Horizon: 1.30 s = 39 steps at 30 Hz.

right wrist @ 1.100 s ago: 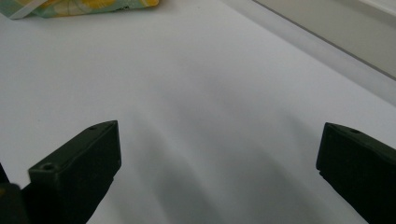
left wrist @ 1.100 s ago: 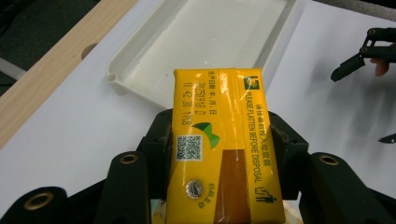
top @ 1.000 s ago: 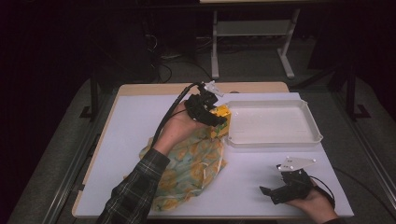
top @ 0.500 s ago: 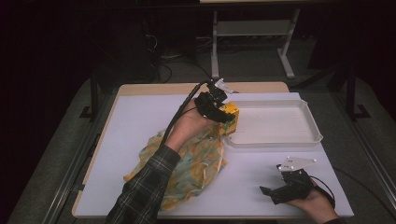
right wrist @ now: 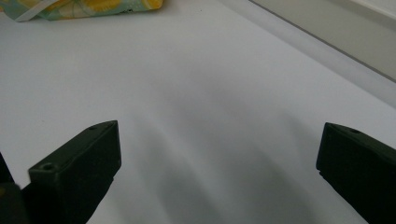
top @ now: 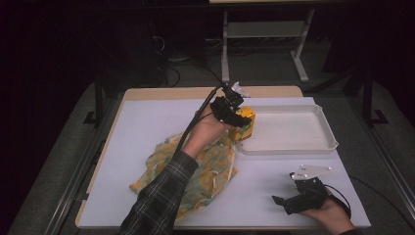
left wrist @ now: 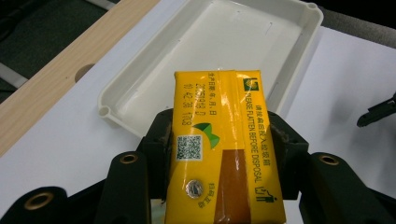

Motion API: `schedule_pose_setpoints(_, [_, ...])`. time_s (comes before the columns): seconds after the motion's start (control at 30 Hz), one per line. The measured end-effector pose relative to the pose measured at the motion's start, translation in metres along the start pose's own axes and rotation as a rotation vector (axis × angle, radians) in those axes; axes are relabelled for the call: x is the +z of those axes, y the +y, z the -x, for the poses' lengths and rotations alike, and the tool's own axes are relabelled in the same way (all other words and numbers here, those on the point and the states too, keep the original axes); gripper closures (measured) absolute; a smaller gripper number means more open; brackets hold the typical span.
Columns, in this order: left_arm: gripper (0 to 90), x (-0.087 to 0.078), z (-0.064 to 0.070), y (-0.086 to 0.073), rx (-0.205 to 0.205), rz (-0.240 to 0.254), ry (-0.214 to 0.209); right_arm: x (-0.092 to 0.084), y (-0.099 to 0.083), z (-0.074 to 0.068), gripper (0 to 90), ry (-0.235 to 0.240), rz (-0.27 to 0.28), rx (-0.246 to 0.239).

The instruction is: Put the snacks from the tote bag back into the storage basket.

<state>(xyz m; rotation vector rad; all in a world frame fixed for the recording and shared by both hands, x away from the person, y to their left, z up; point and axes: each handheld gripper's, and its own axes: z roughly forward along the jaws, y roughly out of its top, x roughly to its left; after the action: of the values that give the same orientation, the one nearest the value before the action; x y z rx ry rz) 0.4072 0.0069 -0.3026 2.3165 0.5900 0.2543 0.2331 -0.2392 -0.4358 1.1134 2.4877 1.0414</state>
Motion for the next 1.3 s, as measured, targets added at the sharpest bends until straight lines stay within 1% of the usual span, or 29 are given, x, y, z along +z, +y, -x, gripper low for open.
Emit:
schedule_pose_setpoints(0.13, [51.3,0.006,0.0,0.002,-0.012,0.01,-0.002,0.0,0.0,0.0,0.0,0.0,0.005,0.0])
schedule_pose_setpoints(0.37, [51.3,0.019,0.004,0.006,-0.018,0.01,-0.008,0.0,0.0,0.0,0.0,0.002,0.007,-0.001])
schedule_pose_setpoints(0.43, [51.3,0.023,0.004,0.007,-0.016,0.016,-0.009,0.0,0.0,0.0,0.0,0.002,0.008,-0.002])
schedule_pose_setpoints(0.67, [51.3,0.036,0.005,0.008,-0.031,0.012,-0.013,0.0,0.0,0.0,0.0,0.007,0.005,0.004])
schedule_pose_setpoints(0.7, [51.3,0.037,0.004,0.008,-0.025,0.01,-0.013,-0.001,0.0,0.0,0.0,0.007,0.004,0.005])
schedule_pose_setpoints(0.73, [51.3,0.039,0.005,0.008,-0.038,0.013,-0.017,0.0,0.0,0.001,0.0,0.007,0.005,0.005])
schedule_pose_setpoints(0.8, [51.3,0.041,0.004,0.009,-0.029,0.013,-0.016,0.0,0.0,0.001,0.0,0.008,0.008,0.003])
schedule_pose_setpoints(0.83, [51.3,0.042,0.005,0.009,-0.036,0.011,-0.019,0.0,0.0,0.001,0.0,0.009,0.008,0.003])
schedule_pose_setpoints(0.9, [51.3,0.044,0.005,0.009,-0.031,0.011,-0.018,0.0,0.0,0.002,0.0,0.01,0.011,0.0])
schedule_pose_setpoints(0.93, [51.3,0.045,0.006,0.009,-0.036,0.012,-0.018,0.0,0.0,0.002,0.0,0.009,0.013,0.002])
schedule_pose_setpoints(0.97, [51.3,0.047,0.006,0.009,-0.029,0.012,-0.017,0.0,0.0,0.002,0.0,0.009,0.014,0.002])
schedule_pose_setpoints(1.0, [51.3,0.048,0.007,0.009,-0.037,0.011,-0.02,0.0,0.0,0.002,0.0,0.01,0.012,0.002])
schedule_pose_setpoints(1.07, [51.3,0.051,0.008,0.009,-0.03,0.006,-0.021,-0.001,0.0,0.002,0.0,0.01,0.012,0.002])
schedule_pose_setpoints(1.2, [51.3,0.055,0.01,0.009,-0.034,0.003,-0.025,0.0,0.0,0.003,0.0,0.009,0.014,-0.003])
schedule_pose_setpoints(1.3, [51.3,0.057,0.01,0.008,-0.025,-0.004,-0.026,0.0,0.0,0.003,0.0,0.011,0.016,-0.002])
